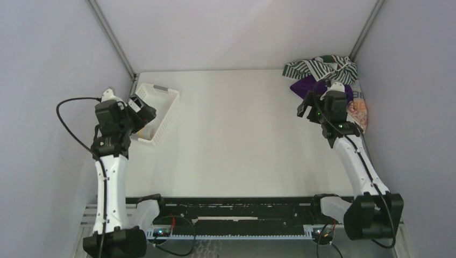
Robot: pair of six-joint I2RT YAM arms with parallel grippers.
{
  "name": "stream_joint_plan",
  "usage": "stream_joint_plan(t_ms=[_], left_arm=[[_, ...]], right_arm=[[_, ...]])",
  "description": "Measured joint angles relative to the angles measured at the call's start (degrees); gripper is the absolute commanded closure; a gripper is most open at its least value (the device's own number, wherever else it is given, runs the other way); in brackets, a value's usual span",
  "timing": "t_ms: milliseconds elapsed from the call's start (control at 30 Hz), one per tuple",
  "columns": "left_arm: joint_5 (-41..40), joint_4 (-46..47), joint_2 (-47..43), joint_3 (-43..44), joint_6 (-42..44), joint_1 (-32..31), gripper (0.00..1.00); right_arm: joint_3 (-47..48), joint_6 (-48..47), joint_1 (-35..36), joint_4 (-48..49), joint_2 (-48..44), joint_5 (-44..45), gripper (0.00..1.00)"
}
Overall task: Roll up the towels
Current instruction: Move the towel to the center of the board.
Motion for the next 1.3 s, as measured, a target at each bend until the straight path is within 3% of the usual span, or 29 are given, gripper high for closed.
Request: stream_joint_plan(t_ms=[133, 333, 967, 1233, 1300], left_arm=[[2.75, 1.75, -3.98, -1.4, 2.58, -1.07, 0.0], [0.33, 2.21, -5.27, -2.45, 7.5, -9.9, 0.0], [-4.37, 2.32, 2.6, -3.87, 12.92, -11.63, 0.0], [-4.2, 2.71, 3.56, -4.31, 13.4, -11.52, 0.0], [-4.07, 2.93, 3.52, -4.61, 13.4, -11.52, 0.0]], right_arm=[[1.25, 3.08, -8.17, 1.27, 7.26, -0.61, 0.26], [5.29, 11.21, -18.91, 4.55, 22.56, -4.57, 0.28], [35.95, 25.09, -25.14, 9.9, 60.67, -11.74, 0.41], [41.55, 28.81, -25.09, 10.14, 66.42, -16.76, 0.95], [40.81, 28.96, -24.87, 10.4, 66.34, -17.64, 1.0]])
